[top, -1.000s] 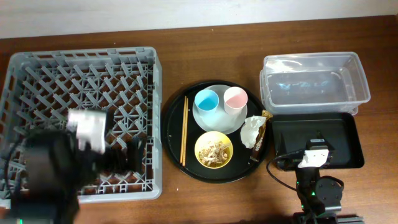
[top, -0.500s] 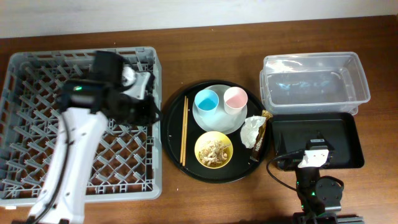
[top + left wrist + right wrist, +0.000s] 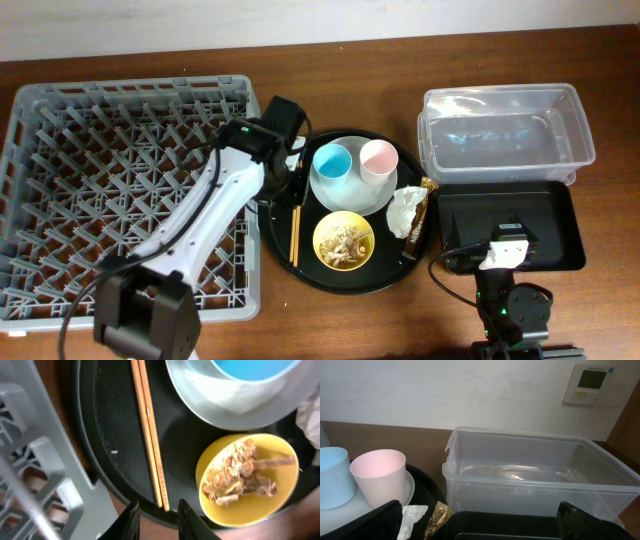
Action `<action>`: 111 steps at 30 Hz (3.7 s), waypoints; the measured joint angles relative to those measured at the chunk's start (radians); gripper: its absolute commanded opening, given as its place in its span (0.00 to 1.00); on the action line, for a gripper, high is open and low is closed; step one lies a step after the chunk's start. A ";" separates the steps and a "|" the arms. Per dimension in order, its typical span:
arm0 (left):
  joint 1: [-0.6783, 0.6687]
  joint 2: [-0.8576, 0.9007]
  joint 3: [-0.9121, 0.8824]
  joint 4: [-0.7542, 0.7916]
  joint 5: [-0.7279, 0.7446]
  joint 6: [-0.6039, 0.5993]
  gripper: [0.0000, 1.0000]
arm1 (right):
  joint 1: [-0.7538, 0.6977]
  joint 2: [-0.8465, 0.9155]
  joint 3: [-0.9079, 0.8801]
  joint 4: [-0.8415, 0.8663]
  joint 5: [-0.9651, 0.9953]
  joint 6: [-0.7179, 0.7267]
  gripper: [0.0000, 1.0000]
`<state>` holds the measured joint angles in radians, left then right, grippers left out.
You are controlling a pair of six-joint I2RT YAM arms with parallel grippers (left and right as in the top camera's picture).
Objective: Sort waste into correct bins and load items into the dishwasher rack
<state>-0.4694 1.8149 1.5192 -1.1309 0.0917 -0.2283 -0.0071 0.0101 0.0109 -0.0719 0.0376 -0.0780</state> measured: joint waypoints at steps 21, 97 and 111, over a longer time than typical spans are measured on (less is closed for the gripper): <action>-0.084 0.187 -0.056 0.182 -0.187 -0.106 0.14 | 0.000 0.000 0.000 0.000 0.000 -0.001 0.99; -0.049 0.135 -0.283 0.478 -0.174 -0.248 0.01 | 0.000 0.000 0.000 0.000 0.000 -0.001 0.99; -0.010 -0.093 -0.177 0.321 -0.185 -0.239 0.01 | 0.000 0.000 0.000 0.000 0.000 -0.001 0.99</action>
<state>-0.4793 1.7218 1.3422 -0.8097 -0.0929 -0.4671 -0.0071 0.0101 0.0109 -0.0719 0.0372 -0.0788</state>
